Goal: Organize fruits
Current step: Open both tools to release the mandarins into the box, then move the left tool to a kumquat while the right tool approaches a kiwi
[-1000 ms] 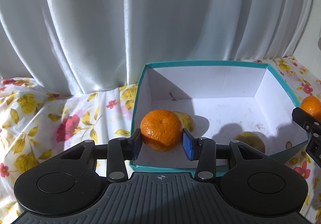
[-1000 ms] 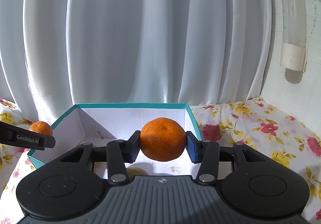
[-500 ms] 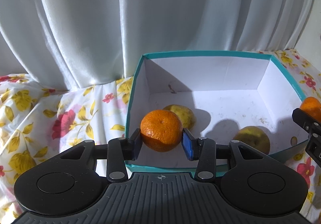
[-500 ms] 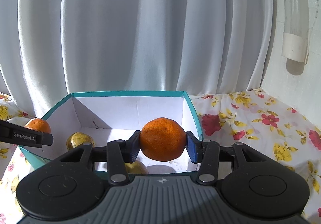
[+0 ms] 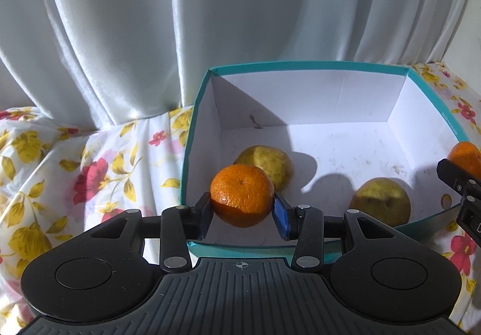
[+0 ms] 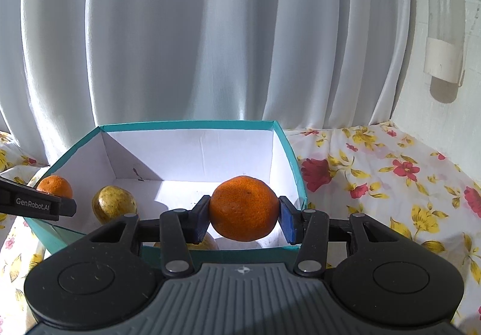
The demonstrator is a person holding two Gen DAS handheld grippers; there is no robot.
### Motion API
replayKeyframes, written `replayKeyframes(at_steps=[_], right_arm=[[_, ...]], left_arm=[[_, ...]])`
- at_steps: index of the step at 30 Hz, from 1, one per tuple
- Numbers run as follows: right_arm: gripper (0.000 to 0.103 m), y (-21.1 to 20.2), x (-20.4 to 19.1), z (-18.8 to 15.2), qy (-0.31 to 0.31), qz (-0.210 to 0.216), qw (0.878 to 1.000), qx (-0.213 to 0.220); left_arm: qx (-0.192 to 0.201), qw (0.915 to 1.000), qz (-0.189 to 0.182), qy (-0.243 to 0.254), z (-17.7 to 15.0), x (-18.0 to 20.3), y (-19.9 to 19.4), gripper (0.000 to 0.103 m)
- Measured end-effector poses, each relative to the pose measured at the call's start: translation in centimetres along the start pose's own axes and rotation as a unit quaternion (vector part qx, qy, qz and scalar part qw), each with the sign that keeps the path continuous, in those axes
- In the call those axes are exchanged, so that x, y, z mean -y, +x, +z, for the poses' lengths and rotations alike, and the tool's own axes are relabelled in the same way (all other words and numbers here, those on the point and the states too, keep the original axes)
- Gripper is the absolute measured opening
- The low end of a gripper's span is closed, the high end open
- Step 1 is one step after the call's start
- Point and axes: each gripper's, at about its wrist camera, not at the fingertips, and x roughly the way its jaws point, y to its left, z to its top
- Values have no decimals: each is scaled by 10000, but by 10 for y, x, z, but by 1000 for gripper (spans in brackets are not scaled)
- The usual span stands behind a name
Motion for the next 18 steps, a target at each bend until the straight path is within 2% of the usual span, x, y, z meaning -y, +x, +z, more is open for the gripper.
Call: replayKeyframes(at_steps=[3, 7, 10, 12, 14, 17, 18], right_arm=[[47, 2, 1, -1, 6, -10, 10000, -41], [47, -2, 0, 0, -47, -87, 9999, 102], [48, -8, 2, 1, -53, -182, 9995, 247], [55, -13, 5, 2, -8, -204, 9993, 302], [69, -20, 8, 0, 89, -205, 9991, 373], [83, -32, 12, -5, 227, -169, 9987, 416], [84, -35, 13, -7, 262, -143, 9987, 419]], left_arm=[[-25, 10000, 11, 27, -1, 1, 2, 50], [184, 9998, 32, 18, -1, 0, -5, 64], [475, 9988, -60, -74, -1, -7, -19, 69], [686, 9975, -84, -151, -2, -13, -30, 73], [904, 9957, -72, -165, -7, -19, -41, 74], [1086, 9939, -83, -171, -17, -25, -54, 77], [1112, 9936, -109, -169, -20, -27, -56, 77]])
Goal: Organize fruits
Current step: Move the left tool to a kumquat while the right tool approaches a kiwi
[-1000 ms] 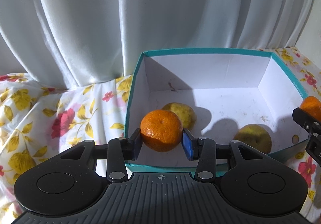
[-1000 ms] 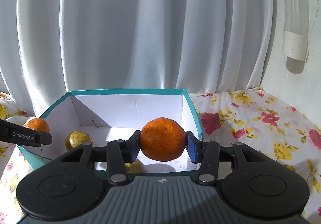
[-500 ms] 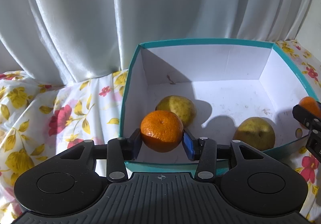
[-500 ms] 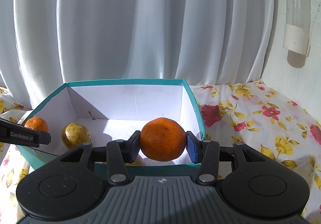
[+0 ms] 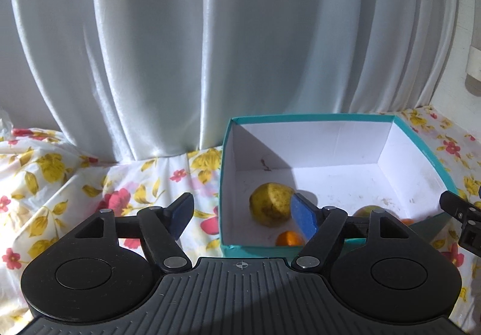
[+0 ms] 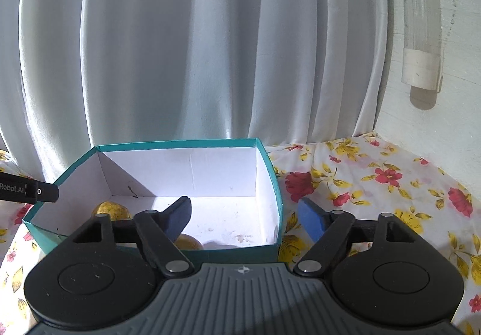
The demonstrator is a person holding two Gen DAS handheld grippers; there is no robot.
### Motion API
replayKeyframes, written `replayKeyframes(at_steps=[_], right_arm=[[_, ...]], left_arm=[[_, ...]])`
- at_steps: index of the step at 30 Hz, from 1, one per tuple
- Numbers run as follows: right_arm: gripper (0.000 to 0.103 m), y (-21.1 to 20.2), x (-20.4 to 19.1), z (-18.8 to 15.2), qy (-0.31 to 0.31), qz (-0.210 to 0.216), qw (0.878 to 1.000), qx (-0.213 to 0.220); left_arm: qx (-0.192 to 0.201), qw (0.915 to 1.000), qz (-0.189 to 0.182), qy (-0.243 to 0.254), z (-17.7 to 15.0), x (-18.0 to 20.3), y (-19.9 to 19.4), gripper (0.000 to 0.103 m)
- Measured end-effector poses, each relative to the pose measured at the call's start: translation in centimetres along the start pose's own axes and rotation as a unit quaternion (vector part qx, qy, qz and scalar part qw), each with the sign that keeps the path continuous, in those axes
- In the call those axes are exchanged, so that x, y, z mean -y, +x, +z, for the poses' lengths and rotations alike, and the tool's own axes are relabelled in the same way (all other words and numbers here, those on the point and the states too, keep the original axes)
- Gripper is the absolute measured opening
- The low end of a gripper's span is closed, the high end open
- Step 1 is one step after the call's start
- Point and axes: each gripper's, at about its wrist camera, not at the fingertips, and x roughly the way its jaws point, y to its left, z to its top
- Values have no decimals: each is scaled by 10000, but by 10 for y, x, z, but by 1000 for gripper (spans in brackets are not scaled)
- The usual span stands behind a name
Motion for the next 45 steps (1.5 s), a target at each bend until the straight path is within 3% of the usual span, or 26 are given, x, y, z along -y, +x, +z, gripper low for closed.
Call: replayKeyframes(at_steps=[5, 14, 21, 31, 38, 45], right_arm=[[87, -17, 2, -17, -13, 72, 9999, -108], [87, -33, -19, -58, -368, 345, 9965, -672], [87, -38, -22, -67, -424, 281, 9960, -739], [78, -31, -16, -71, -319, 156, 9962, -800], [74, -11, -2, -73, -284, -208, 9947, -967], [71, 3, -3, -83, -297, 95, 9917, -1245]], left_arm=[[-50, 9999, -93, 23, -28, -8, -11, 79], [-501, 9987, -2, 51, -68, -16, -12, 79], [-508, 9985, -19, 196, -78, -15, -14, 79], [-712, 9973, 41, 201, -84, -20, 0, 79], [-871, 9959, 47, 240, -87, -20, 13, 79], [-970, 9950, 41, 242, -87, -20, 23, 79]])
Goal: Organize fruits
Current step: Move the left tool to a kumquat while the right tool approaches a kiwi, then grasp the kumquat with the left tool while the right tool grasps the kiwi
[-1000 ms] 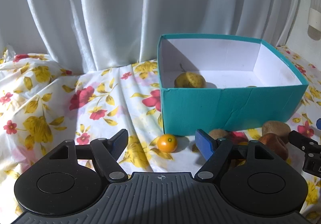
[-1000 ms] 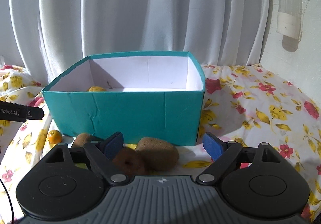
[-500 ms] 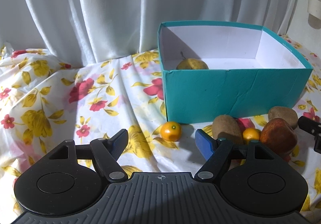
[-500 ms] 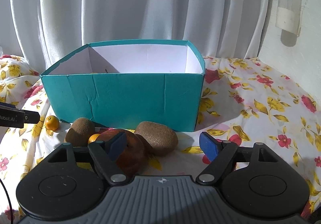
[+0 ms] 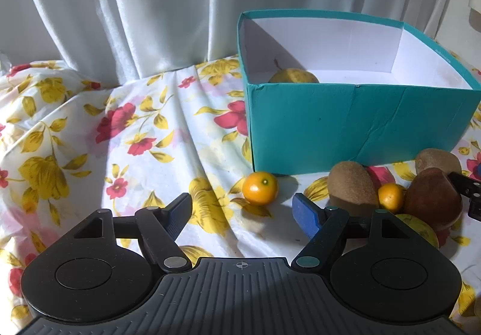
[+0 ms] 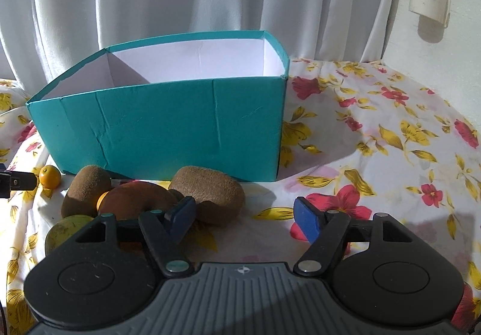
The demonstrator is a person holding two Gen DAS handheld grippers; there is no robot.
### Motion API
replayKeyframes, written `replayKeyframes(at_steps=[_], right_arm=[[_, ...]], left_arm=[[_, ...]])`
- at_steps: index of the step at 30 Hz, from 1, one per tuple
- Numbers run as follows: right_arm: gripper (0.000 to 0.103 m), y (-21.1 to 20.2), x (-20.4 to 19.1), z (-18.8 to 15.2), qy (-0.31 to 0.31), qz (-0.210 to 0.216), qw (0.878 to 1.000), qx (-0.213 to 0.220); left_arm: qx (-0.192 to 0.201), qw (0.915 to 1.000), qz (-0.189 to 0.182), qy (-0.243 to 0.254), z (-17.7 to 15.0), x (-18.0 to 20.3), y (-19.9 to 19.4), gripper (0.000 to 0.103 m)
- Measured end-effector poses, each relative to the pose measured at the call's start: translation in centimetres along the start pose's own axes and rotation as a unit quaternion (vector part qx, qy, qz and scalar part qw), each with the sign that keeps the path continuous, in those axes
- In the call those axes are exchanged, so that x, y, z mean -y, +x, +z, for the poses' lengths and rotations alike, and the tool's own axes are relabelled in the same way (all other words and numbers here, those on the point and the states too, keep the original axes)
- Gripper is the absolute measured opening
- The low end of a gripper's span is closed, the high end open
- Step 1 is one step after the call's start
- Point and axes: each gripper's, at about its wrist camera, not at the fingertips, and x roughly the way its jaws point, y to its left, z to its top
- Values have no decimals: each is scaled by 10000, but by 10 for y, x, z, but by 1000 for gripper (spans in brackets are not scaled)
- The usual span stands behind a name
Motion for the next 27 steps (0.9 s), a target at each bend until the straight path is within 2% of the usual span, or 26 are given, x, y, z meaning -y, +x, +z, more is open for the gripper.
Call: replayKeyframes(at_steps=[11, 21, 25, 27], right_arm=[[66, 9, -9, 5, -374, 303, 9988, -78], [66, 26, -19, 8, -364, 574, 9976, -164], [66, 35, -21, 9, -393, 587, 9973, -205], [61, 41, -22, 8, -365, 640, 9967, -335]], left_arm=[[-160, 9998, -39, 111, -1, 6, 14, 79], [-205, 9996, -69, 197, -1, 7, 26, 78], [-143, 9995, -67, 276, 1, 8, 31, 75], [-92, 9995, -77, 307, 1, 8, 34, 72]])
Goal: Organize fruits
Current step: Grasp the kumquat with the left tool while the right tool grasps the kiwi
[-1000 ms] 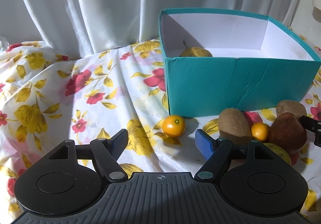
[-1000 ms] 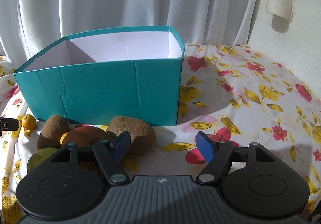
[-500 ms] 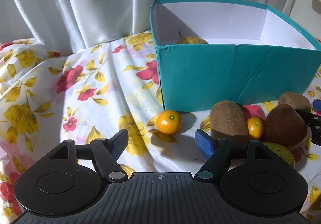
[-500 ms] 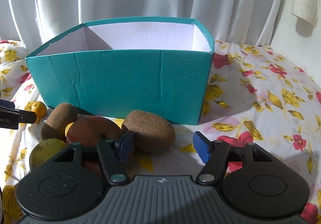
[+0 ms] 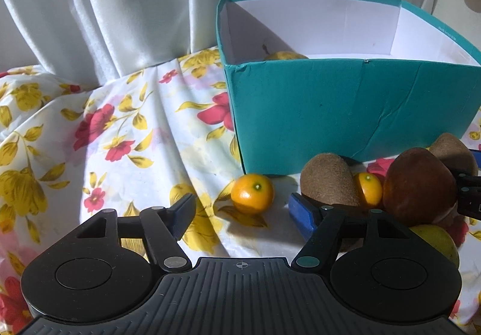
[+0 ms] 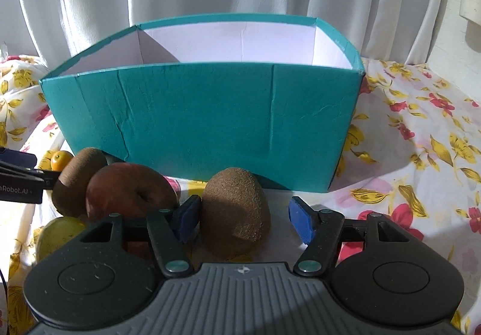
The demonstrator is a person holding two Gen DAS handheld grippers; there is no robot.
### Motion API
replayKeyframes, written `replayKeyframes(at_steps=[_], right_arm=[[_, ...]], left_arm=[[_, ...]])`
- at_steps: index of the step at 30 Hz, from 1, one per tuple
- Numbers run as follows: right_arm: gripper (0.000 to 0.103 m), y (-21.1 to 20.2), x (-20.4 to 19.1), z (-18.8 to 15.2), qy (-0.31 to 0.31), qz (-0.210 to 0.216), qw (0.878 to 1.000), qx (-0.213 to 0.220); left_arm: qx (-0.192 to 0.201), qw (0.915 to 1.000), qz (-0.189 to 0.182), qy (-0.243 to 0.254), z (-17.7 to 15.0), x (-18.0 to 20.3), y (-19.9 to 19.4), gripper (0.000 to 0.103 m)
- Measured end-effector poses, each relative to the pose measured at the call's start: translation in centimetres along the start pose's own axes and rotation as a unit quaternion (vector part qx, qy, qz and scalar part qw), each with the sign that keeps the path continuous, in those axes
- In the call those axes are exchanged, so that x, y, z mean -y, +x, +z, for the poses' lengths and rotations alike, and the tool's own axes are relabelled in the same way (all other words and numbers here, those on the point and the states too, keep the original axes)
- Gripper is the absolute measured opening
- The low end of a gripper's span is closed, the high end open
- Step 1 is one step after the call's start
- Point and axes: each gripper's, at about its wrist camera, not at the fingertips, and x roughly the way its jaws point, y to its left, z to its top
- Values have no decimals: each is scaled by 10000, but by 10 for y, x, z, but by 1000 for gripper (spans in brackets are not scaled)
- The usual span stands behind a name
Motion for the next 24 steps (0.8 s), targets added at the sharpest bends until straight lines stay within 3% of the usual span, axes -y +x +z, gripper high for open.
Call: replayKeyframes(at_steps=[5, 9, 14, 18, 24], right_arm=[[49, 1, -3, 0, -29, 28, 9999, 117], [49, 2, -3, 0, -3, 19, 9999, 151], [49, 2, -3, 1, -3, 18, 9999, 152], [49, 2, -4, 2, -11, 15, 9999, 140], [48, -1, -6, 3, 20, -96, 9999, 102]], left_arm=[[-80, 9998, -200, -50, 1, -4, 10, 59], [-62, 9994, -333, -89, 2, -5, 12, 53], [-83, 9993, -364, 46, 3, 0, 11, 38], [-72, 9991, -419, 48, 3, -1, 9, 37], [274, 9986, -426, 122, 7, 2, -19, 37]])
